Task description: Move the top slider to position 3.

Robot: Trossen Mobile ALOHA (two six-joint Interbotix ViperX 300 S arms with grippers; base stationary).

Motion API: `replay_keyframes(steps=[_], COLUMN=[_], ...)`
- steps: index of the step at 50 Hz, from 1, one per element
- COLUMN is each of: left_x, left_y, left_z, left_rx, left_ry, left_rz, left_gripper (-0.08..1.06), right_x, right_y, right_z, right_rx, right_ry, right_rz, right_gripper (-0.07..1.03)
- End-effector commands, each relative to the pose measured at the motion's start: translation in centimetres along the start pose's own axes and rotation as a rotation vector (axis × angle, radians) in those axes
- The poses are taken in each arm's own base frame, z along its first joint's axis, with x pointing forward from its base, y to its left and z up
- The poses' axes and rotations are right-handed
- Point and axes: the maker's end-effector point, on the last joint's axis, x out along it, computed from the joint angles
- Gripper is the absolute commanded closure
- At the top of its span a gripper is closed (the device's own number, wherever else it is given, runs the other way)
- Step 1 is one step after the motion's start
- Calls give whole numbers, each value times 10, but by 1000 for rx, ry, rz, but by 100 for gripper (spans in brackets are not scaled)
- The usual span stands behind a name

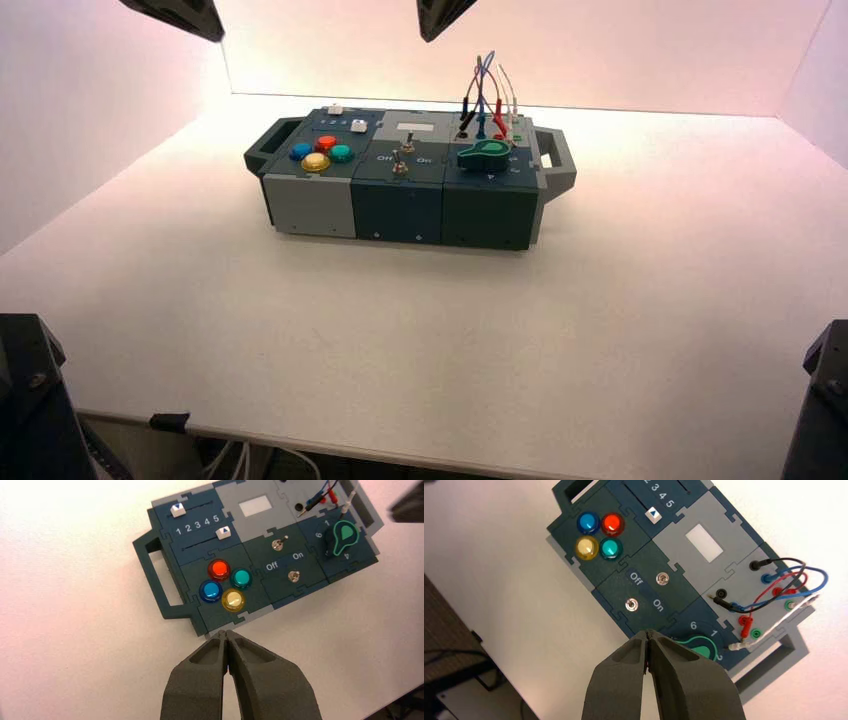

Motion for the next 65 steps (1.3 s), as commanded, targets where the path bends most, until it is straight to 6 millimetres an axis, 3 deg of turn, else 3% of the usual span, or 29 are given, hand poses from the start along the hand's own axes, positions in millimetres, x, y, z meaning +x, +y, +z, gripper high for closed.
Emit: replay_keyframes(steps=[1,18,26,39,46,65], left_x=[6,29,49,81,99,132], left_y=[7,23,39,47,49,49], left_z=[15,32,43,55,70,86], left_rx=[-2,-2,9,45,83,48], left_ry=[-6,13,19,43,16,-6], left_rz=[3,10,30,31,52,73], left_gripper=[100,100,100,100,100,100], right_x=[-22,-19,-13,-10,-10,-11], right_y=[2,1,0,0,0,0], right_z=[1,-29,-43,-45,-44,-43], right_rx=[-35,-49,-40,-21,-4,31], right_ry=[-49,-65,-76,-121,-159,-165], right_rz=[-2,-11,-14,-16,-20,-17], right_gripper=[98,98,98,98,98,98])
